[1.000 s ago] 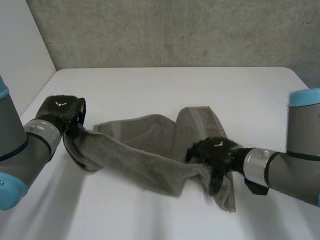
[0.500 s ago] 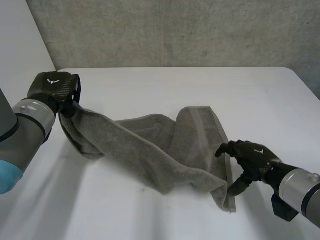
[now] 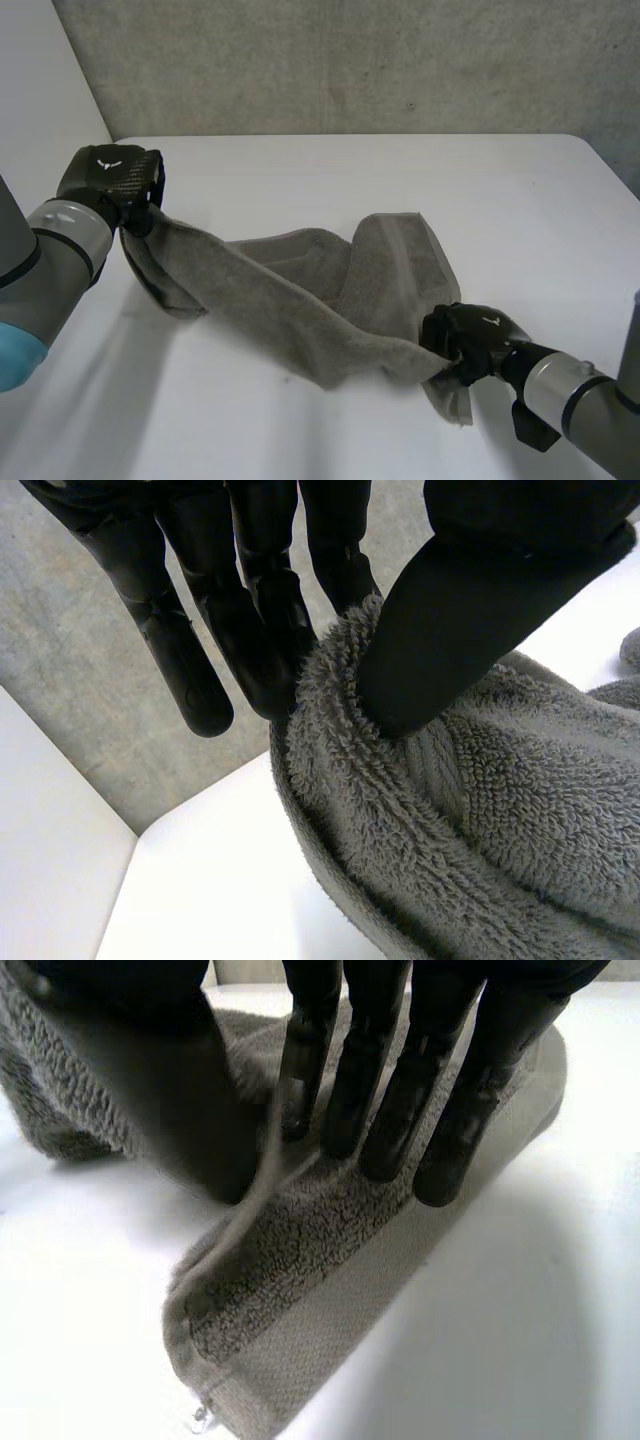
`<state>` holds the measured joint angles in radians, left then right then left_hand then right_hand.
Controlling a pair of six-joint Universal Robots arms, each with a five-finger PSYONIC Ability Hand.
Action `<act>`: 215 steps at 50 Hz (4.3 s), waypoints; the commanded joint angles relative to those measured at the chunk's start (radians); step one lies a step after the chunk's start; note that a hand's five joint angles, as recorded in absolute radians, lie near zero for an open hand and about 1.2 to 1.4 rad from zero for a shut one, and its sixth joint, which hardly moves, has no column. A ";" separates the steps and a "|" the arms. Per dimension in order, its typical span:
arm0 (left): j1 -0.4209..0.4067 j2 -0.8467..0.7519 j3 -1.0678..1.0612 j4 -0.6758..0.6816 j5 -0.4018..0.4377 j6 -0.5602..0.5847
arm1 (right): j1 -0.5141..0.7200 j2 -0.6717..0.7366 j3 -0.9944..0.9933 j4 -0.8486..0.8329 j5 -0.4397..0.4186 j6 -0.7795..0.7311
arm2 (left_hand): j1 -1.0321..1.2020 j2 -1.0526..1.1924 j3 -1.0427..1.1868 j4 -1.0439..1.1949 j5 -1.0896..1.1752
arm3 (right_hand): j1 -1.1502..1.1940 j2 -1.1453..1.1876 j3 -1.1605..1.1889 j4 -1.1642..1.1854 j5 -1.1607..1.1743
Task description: Fold the towel.
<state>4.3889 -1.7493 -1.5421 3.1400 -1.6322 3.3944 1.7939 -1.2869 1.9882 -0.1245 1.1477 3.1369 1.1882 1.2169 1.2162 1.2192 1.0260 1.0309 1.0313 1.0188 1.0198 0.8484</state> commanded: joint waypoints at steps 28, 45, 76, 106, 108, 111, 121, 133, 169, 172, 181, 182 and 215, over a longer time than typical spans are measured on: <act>0.007 0.309 0.235 -0.115 0.034 -0.007 | -0.177 -0.280 -1.197 0.782 0.049 -0.497 | 0.208 0.179 0.180 0.177 0.196 | 0.365 0.365 0.377 0.376 0.373; 0.018 -0.106 0.413 -0.229 0.035 -0.007 | -0.062 0.191 -1.482 0.981 0.064 -0.555 | 0.208 0.179 0.180 0.177 0.196 | 0.365 0.365 0.377 0.376 0.373; 0.021 -0.515 1.341 -0.178 0.037 -0.423 | -0.007 0.411 -1.840 0.334 0.184 -0.428 | 0.208 0.179 0.180 0.177 0.196 | 0.365 0.365 0.377 0.376 0.373; 0.038 -0.498 0.280 0.206 0.178 -0.142 | -0.037 0.356 -0.872 0.296 0.083 -0.755 | 0.208 0.179 0.180 0.177 0.196 | 0.365 0.365 0.377 0.376 0.373; 0.038 -0.471 0.252 0.196 0.179 -0.142 | -0.044 0.312 -0.846 0.298 0.083 -0.750 | 0.208 0.179 0.180 0.177 0.196 | 0.365 0.365 0.377 0.376 0.373; 0.043 -0.414 0.191 0.184 0.179 -0.135 | -0.053 0.235 -0.786 0.313 0.084 -0.753 | 0.208 0.179 0.180 0.177 0.196 | 0.365 0.365 0.377 0.376 0.373; 0.095 -0.155 -0.054 0.071 0.259 0.020 | -0.135 -0.001 -0.632 0.638 0.087 -0.888 | 0.208 0.179 0.180 0.177 0.196 | 0.365 0.365 0.377 0.376 0.373; 0.107 0.073 -0.200 -0.156 0.302 0.094 | -0.205 -0.206 -0.523 0.763 0.069 -1.064 | 0.208 0.179 0.180 0.177 0.196 | 0.365 0.365 0.377 0.376 0.373; 0.004 -0.923 1.031 -0.112 0.094 0.042 | -0.036 0.624 -1.074 0.062 0.149 -1.043 | 0.208 0.179 0.180 0.177 0.196 | 0.365 0.365 0.377 0.376 0.373; 0.003 -1.004 1.143 -0.144 0.084 0.062 | -0.033 0.673 -1.122 0.063 0.152 -1.043 | 0.208 0.179 0.180 0.177 0.196 | 0.365 0.365 0.377 0.376 0.373; 0.000 -1.085 1.237 -0.161 0.084 0.118 | -0.030 0.745 -1.198 0.060 0.145 -1.043 | -0.023 -0.052 -0.051 -0.054 -0.036 | 0.343 0.343 0.355 0.354 0.351; -0.003 -1.082 1.237 -0.160 0.084 0.120 | -0.030 0.751 -1.207 0.057 0.144 -1.042 | -0.442 -0.471 -0.470 -0.473 -0.454 | -0.128 -0.128 -0.116 -0.117 -0.120; -0.005 -0.620 0.836 -0.249 0.117 -0.064 | -0.056 0.345 -1.097 0.478 0.228 -0.577 | -1.014 -1.042 -1.042 -1.045 -1.026 | -0.856 -0.857 -0.844 -0.845 -0.848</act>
<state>4.3773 -2.4987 -0.5047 2.9192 -1.5415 3.3855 1.7485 -0.8796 0.8094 0.1751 1.3850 2.5476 0.1733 0.1667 0.1681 0.1665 0.0345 0.2425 0.2499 0.2461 0.2602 0.0626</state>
